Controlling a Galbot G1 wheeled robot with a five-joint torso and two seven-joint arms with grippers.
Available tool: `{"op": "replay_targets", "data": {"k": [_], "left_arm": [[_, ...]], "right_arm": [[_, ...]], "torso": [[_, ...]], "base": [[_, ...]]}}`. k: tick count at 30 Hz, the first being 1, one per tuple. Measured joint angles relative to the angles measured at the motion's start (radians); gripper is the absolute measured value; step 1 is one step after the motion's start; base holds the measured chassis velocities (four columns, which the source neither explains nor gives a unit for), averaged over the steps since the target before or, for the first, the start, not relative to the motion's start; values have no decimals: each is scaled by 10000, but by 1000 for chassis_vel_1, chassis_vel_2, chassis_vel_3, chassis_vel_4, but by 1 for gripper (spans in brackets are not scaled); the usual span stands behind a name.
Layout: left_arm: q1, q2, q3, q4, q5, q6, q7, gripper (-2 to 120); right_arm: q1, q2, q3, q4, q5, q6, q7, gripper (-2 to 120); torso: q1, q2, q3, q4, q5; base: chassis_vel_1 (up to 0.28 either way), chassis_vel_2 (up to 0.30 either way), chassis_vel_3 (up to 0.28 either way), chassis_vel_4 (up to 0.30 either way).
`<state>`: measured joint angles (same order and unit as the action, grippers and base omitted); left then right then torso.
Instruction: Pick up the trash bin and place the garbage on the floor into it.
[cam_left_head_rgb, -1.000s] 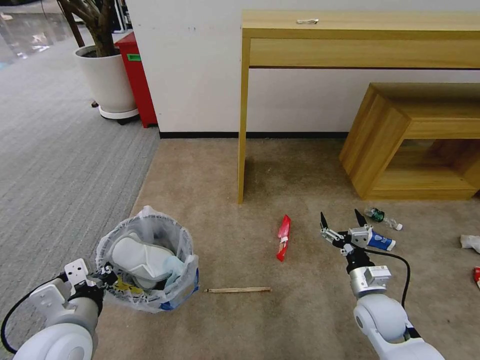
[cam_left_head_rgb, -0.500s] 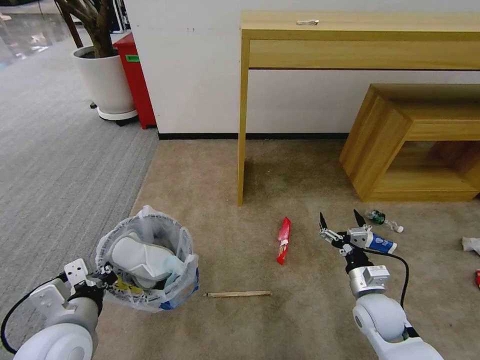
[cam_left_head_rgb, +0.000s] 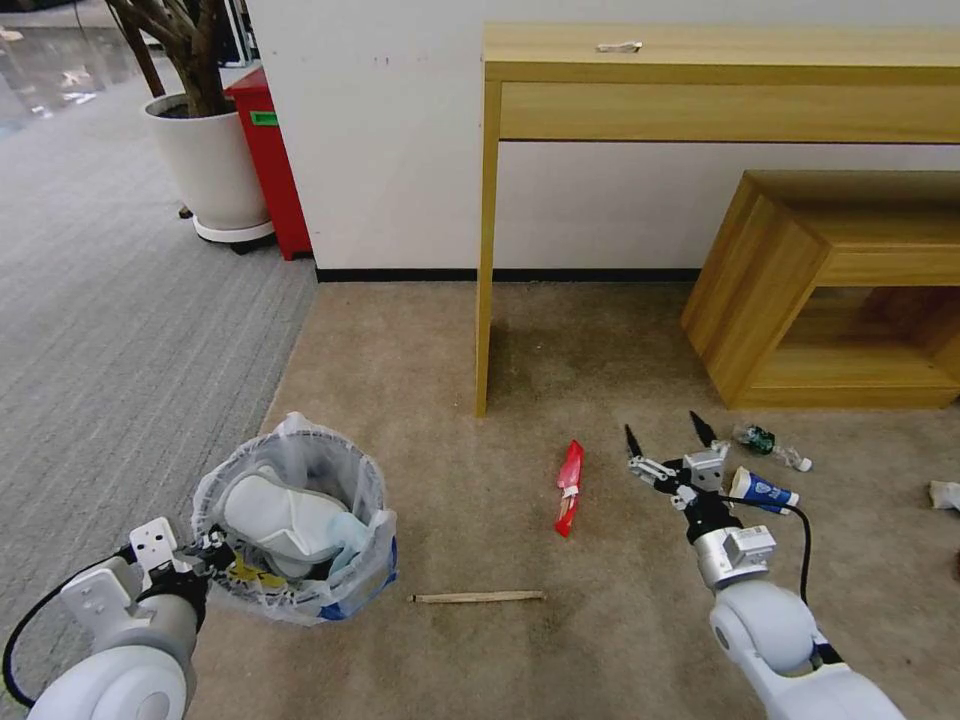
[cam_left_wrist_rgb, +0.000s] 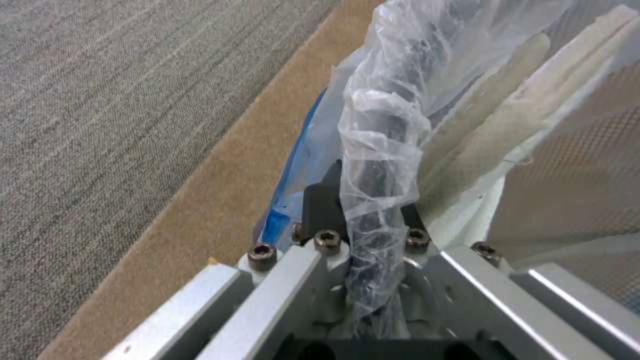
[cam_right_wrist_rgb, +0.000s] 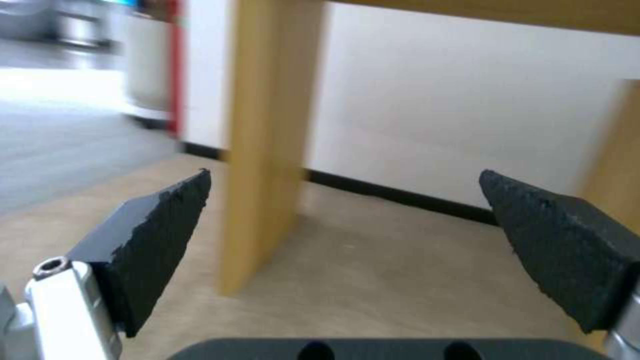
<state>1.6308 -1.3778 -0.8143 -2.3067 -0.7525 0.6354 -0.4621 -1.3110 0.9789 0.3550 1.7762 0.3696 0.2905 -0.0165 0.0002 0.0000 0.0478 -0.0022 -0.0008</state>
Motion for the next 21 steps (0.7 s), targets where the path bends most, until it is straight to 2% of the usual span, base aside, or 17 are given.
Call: {"op": "replay_targets", "data": {"k": [1,3,4,6,7,10,11,14,21], "left_arm": [[-3,-30,52,23,60,-4,8,0],[-11,-51,114,44,131,-8,15,0],[-11,-51,114,44,131,-8,15,0],[-13,-61,200,124,253,-19,26,0],[-13,-61,200,124,253,-19,26,0],[-14,-99,266,195,360,-33,48,0],[-14,-99,266,195,360,-33,48,0],[-19,-165,347,268,500,-48,84,0],[-84,-263,389,387,615,-60,105,0]], "right_arm": [[66,-280,-135,31,349,131,-658,100],[130,-564,-321,70,708,241,-1303,100],[130,-564,-321,70,708,241,-1303,100],[489,-1223,-776,-17,1158,755,-2450,100],[489,-1223,-776,-17,1158,755,-2450,100],[914,-1726,-1117,-273,1532,1127,-3526,100],[914,-1726,-1117,-273,1532,1127,-3526,100],[1356,-2341,-1676,-570,1760,1480,-4361,100],[1928,-3391,-2728,-918,1830,1896,-5222,100]], "torso": [[0,0,0,0,1],[0,0,0,0,1],[0,0,0,0,1],[0,0,0,0,2],[0,0,0,0,2],[-1,0,0,0,2],[-1,0,0,0,2],[0,0,1,0,1],[0,0,1,0,0]], "base": [[0,0,0,0],[0,0,0,0],[0,0,0,0],[0,0,0,0],[0,0,0,0],[0,0,0,0],[0,0,0,0],[0,0,0,0],[0,0,0,0]]}}
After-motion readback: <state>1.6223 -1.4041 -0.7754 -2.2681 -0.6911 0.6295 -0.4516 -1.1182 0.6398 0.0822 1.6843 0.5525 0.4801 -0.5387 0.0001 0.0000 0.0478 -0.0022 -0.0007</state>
